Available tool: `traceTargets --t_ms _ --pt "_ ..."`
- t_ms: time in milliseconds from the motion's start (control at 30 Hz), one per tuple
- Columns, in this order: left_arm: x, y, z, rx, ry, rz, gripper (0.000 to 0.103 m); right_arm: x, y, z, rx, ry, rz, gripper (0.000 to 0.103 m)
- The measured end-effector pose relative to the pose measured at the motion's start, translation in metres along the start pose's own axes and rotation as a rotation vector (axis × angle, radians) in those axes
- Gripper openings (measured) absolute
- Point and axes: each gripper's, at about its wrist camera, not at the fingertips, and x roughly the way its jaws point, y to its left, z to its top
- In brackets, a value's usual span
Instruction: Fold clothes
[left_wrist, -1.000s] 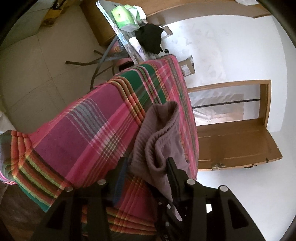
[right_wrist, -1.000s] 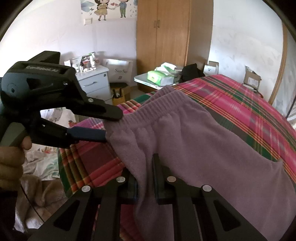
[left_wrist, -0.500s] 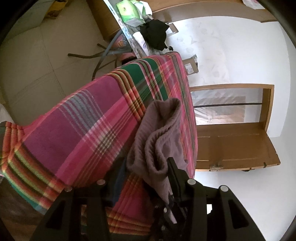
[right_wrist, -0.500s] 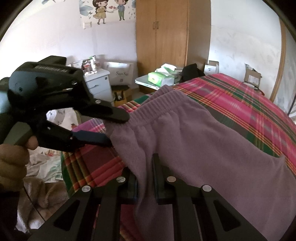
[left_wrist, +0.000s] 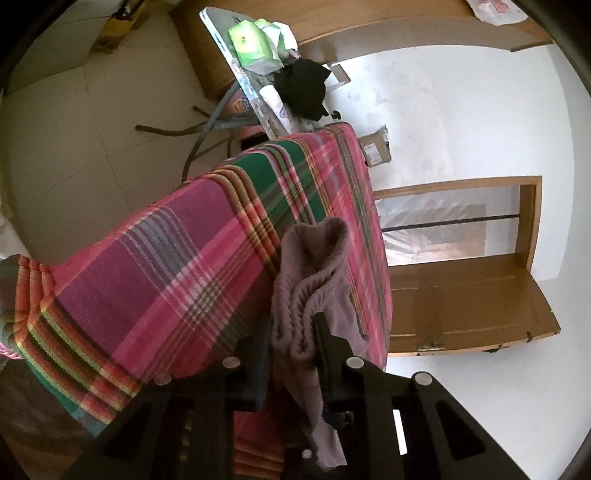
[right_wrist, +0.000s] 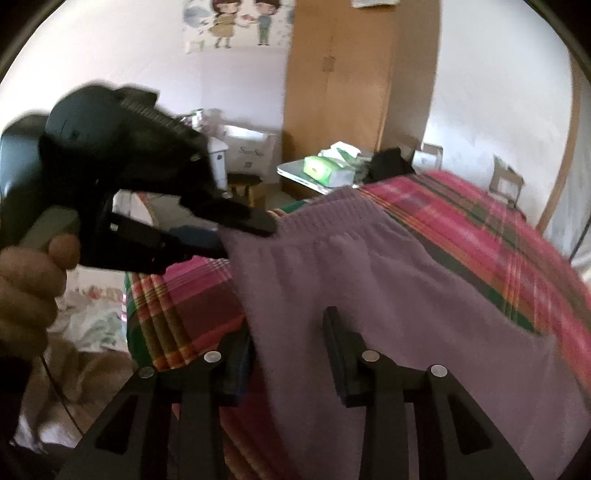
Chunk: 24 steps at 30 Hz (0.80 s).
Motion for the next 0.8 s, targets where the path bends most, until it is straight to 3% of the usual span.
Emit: traceTargets --t_ms 400,567,800 --pt "-0.005 0.007 -0.001 0.000 0.026 -0.034 0.021 0.030 0.022 0.020 -0.084 0.079 -0.092 0.037" --pt "0.000 0.009 0.001 -0.001 0.061 -0.054 0.023 0.031 0.015 0.022 -0.041 0.073 -0.088 0.012" --pt "0.013 0.000 0.010 0.038 0.113 -0.075 0.036 0.024 0.008 0.021 0.005 0.029 -0.081 0.008"
